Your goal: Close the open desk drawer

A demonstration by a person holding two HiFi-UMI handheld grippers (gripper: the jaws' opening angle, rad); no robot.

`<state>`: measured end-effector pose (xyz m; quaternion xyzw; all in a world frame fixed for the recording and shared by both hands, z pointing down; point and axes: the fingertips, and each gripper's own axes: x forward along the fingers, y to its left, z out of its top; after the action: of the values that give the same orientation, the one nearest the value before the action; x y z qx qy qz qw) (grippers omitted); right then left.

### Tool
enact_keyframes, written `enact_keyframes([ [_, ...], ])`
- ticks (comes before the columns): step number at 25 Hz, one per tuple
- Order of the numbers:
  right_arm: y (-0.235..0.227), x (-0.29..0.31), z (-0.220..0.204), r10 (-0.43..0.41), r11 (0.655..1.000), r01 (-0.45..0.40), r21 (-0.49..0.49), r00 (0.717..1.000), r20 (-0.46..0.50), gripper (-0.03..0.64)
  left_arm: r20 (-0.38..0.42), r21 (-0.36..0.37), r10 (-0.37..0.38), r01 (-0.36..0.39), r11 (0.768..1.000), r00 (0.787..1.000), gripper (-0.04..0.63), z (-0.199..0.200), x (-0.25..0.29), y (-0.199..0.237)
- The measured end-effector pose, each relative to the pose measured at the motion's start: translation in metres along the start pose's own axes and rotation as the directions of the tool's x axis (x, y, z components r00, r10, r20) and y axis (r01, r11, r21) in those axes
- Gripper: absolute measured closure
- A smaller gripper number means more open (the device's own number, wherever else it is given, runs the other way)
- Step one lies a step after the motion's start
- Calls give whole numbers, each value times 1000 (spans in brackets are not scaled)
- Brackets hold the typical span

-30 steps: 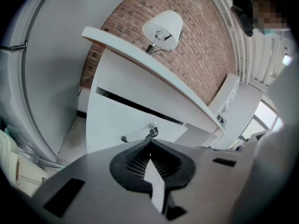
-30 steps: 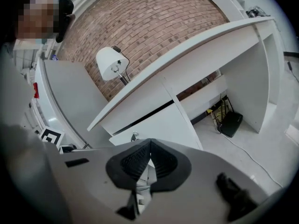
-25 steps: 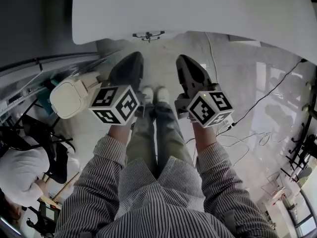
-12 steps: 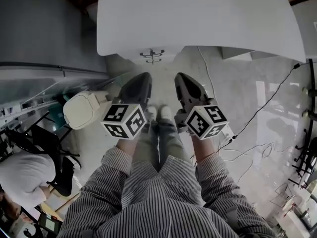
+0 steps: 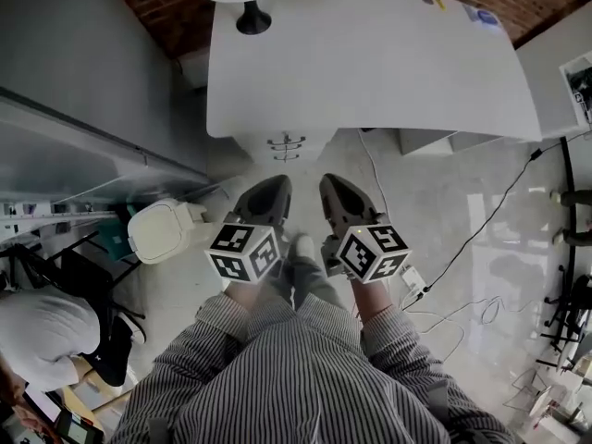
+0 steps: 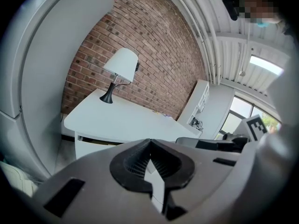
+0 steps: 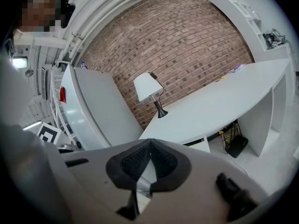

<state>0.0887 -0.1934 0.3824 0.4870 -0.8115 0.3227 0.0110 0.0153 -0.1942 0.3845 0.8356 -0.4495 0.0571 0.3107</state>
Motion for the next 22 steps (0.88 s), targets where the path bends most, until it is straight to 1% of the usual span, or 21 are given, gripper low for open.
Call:
enact_keyframes([
  [6, 31, -12, 11, 32, 998, -32, -57, 999, -16, 600, 22, 30, -14, 13, 999, 1000, 583, 16, -21, -17],
  [10, 40, -20, 23, 44, 993, -46, -111, 999, -21, 600, 32, 54, -48, 46, 997, 998, 583, 23, -28, -36],
  [13, 44, -23, 29, 50, 989, -53, -136, 999, -20, 600, 39, 61, -58, 55, 997, 998, 583, 29, -30, -38],
  [19, 49, -31, 26, 48, 983, -53, -177, 998, -35, 600, 41, 80, -79, 76, 994, 996, 583, 33, -36, -43],
  [22, 47, -34, 29, 23, 979, -27, -202, 999, -23, 600, 35, 87, -86, 82, 993, 996, 583, 28, -39, -46],
])
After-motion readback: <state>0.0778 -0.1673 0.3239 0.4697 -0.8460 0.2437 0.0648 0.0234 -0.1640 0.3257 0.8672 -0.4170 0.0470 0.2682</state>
